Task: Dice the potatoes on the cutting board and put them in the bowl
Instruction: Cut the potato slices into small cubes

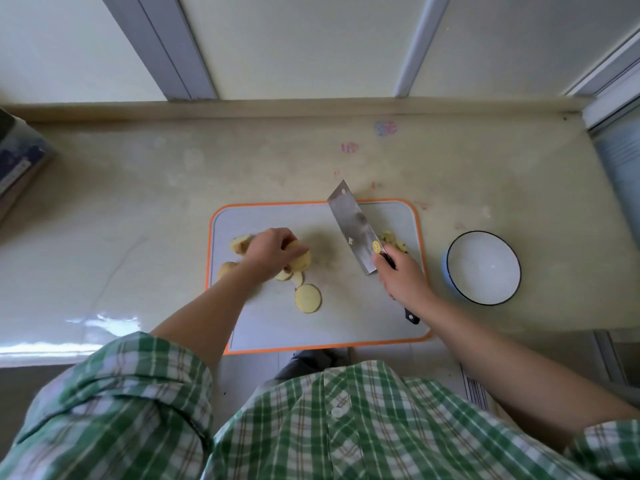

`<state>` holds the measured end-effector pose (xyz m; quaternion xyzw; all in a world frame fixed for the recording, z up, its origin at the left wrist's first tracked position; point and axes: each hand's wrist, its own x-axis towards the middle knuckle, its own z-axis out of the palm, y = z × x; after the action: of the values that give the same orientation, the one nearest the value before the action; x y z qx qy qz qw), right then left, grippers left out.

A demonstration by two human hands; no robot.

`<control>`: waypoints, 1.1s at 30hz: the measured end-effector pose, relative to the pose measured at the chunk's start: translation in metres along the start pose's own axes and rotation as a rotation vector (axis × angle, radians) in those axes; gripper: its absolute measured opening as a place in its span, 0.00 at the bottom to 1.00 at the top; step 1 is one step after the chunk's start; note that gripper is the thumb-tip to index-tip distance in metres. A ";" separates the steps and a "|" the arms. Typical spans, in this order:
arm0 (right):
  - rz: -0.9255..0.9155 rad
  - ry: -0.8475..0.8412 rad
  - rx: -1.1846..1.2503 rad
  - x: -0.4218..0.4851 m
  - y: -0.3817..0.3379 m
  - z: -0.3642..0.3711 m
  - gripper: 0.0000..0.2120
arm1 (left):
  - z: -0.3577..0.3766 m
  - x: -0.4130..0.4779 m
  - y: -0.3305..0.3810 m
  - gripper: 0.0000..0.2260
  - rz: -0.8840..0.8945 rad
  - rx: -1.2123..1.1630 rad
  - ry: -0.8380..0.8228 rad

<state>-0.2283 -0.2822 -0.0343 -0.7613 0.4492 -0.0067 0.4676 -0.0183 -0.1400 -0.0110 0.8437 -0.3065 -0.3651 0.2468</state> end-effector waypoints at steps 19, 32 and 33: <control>-0.127 -0.006 -0.312 -0.055 0.000 0.002 0.11 | 0.085 -0.022 0.027 0.20 -0.104 0.010 0.180; 0.087 0.067 0.073 -0.045 -0.007 -0.032 0.08 | 0.091 -0.021 0.054 0.21 0.348 0.170 0.137; 0.097 0.094 0.081 -0.046 -0.007 -0.034 0.08 | 0.096 -0.020 0.063 0.23 0.400 0.264 0.085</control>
<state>-0.2658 -0.2735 0.0086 -0.7178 0.5065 -0.0381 0.4762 -0.1241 -0.1877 -0.0202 0.8057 -0.5020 -0.2299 0.2144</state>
